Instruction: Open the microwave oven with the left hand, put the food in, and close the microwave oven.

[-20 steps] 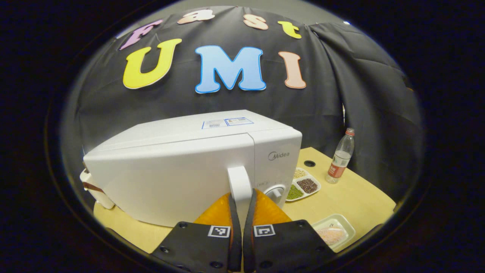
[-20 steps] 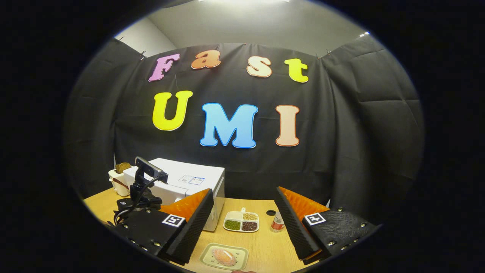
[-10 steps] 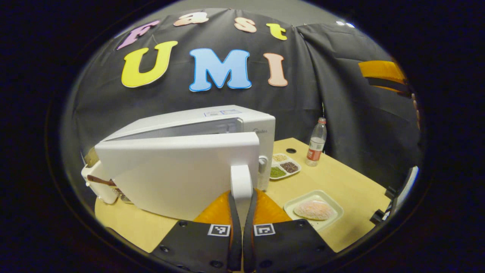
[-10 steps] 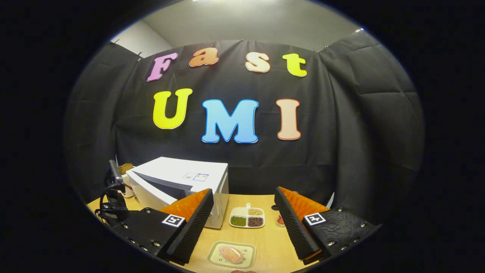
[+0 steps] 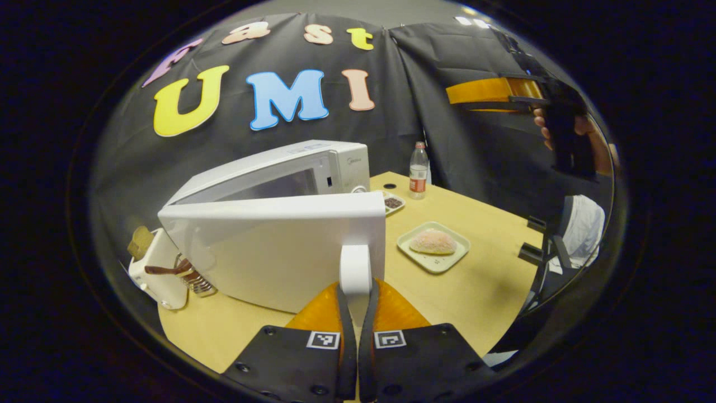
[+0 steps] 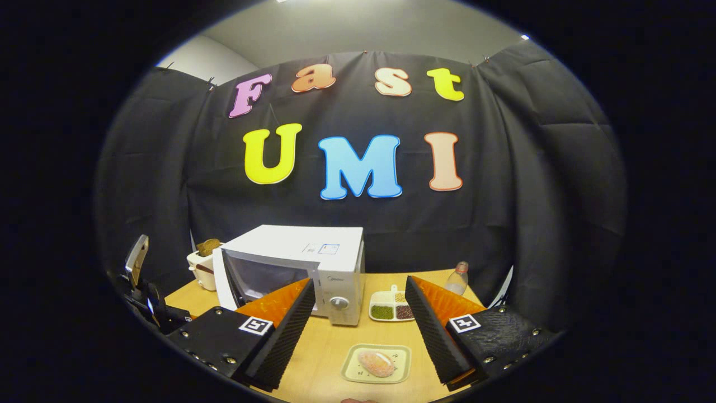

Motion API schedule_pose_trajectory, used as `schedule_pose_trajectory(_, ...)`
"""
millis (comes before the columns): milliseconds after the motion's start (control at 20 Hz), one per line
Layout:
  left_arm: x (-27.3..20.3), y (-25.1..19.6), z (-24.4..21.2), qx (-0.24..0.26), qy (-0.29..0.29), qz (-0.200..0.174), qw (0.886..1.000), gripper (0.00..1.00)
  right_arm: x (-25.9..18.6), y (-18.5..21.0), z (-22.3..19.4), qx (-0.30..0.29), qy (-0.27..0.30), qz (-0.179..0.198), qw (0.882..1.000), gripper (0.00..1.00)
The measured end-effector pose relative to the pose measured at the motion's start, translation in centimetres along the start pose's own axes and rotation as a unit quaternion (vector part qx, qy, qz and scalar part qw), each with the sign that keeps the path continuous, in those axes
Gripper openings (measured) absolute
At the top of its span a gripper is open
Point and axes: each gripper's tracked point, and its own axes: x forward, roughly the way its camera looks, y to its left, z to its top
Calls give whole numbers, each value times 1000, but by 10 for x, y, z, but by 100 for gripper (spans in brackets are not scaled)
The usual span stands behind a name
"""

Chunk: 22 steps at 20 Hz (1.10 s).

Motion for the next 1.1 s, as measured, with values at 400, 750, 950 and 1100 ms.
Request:
schedule_pose_trajectory(400, -86, 37, -53, 16, 20, -17, 1000, 8, -8, 53, -35, 18, 43, 26, 999, 99)
schedule_pose_trajectory(750, -141, 85, -92, 48, 50, -30, 997, 8, -6, 78, -62, -16, 72, 32, 997, 99)
schedule_pose_trajectory(950, -159, 111, -107, 48, 60, -34, 996, 8, -3, 92, -73, -39, 85, 46, 995, 99)
schedule_pose_trajectory(1100, -169, 128, -115, 51, 64, -20, 996, 8, 3, 96, -85, -41, 99, 54, 993, 99)
